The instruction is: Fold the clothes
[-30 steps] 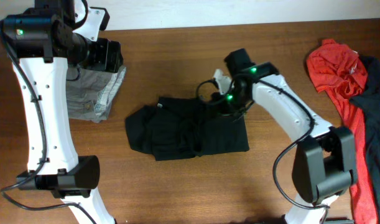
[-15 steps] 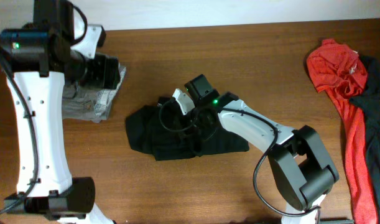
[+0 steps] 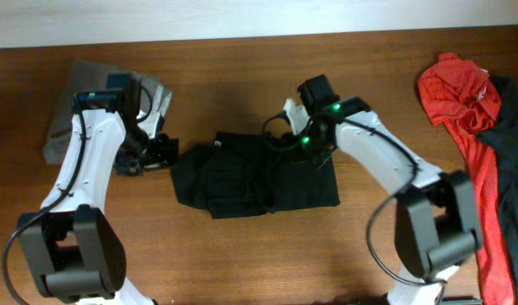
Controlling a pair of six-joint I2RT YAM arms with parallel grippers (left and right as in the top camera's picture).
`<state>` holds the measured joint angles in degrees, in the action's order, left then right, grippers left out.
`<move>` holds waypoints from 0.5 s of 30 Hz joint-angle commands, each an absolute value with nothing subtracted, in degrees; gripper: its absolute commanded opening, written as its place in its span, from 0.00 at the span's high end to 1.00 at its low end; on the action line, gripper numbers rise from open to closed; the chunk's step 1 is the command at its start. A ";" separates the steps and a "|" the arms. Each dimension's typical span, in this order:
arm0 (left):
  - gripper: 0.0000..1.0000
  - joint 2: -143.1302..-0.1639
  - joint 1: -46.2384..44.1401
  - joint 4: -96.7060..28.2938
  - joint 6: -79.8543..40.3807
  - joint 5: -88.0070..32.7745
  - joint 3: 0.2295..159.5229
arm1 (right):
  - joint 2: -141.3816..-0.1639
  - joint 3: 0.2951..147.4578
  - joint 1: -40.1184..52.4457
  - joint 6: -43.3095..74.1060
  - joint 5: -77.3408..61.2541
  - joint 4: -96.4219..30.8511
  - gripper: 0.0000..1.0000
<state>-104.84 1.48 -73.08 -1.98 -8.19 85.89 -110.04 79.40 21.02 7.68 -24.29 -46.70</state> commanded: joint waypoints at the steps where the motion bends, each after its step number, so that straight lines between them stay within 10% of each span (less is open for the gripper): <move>1: 0.04 -104.55 5.08 -69.80 -4.08 -13.37 80.99 | -115.04 76.75 24.67 9.54 -31.18 -42.68 0.96; 15: 0.01 -104.55 6.15 -49.93 0.86 -32.97 65.43 | -108.81 85.49 24.86 1.69 -38.30 -44.01 0.96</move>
